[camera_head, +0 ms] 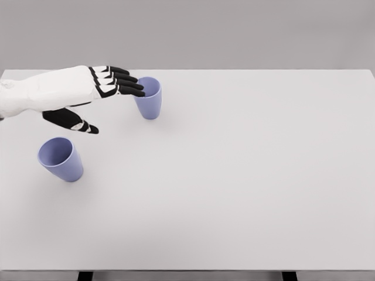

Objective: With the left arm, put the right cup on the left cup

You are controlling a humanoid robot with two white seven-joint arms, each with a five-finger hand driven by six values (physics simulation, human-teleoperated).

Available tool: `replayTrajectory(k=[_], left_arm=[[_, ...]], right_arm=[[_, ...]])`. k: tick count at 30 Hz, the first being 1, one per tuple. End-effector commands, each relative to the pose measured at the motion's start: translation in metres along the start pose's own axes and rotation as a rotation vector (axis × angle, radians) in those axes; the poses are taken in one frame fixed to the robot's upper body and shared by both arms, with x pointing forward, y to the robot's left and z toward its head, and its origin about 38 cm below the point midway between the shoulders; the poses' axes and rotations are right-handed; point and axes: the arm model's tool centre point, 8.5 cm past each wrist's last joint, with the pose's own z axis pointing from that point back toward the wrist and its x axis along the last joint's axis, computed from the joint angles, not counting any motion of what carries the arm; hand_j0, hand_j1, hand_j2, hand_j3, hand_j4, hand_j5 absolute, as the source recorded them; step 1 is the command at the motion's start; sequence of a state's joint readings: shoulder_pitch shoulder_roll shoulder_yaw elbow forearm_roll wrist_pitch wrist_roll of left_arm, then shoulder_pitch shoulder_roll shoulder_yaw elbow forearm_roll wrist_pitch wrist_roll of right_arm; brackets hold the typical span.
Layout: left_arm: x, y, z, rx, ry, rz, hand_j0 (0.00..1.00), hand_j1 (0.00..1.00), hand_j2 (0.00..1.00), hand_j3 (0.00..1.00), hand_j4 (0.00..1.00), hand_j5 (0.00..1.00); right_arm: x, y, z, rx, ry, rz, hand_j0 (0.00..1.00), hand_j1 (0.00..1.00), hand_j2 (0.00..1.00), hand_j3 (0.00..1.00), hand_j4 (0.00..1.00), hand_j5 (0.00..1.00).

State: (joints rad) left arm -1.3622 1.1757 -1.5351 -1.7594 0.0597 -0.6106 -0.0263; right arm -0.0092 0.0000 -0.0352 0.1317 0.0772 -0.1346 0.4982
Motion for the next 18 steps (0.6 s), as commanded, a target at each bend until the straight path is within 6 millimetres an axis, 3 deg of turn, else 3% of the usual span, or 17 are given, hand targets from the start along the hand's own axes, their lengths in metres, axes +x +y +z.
replayTrajectory(k=[1,5,8,13,18], left_arm=[[0.001,0.014,-0.007,-0.043,-0.021,0.017,1.00,1.00,1.00,1.00,1.00,1.00],[-0.051,0.018,-0.038,-0.052,0.038,0.107,1.00,1.00,1.00,1.00,1.00,1.00],[-0.090,0.020,-0.042,-0.031,0.134,0.122,1.00,1.00,1.00,1.00,1.00,1.00],[-0.096,0.005,-0.084,-0.100,0.111,0.092,1.00,1.00,1.00,1.00,1.00,1.00],[-0.093,-0.013,-0.094,-0.198,0.088,0.111,1.00,1.00,1.00,1.00,1.00,1.00]], right_arm=[[0.000,0.000,0.000,0.001,0.000,0.001,1.00,1.00,1.00,1.00,1.00,1.00],[0.000,0.000,0.000,0.001,0.000,0.001,1.00,1.00,1.00,1.00,1.00,1.00],[0.000,0.000,0.000,0.001,0.000,0.001,1.00,1.00,1.00,1.00,1.00,1.00],[0.000,0.000,0.000,0.001,0.000,0.001,1.00,1.00,1.00,1.00,1.00,1.00],[0.000,0.000,0.000,0.001,0.000,0.001,1.00,1.00,1.00,1.00,1.00,1.00]])
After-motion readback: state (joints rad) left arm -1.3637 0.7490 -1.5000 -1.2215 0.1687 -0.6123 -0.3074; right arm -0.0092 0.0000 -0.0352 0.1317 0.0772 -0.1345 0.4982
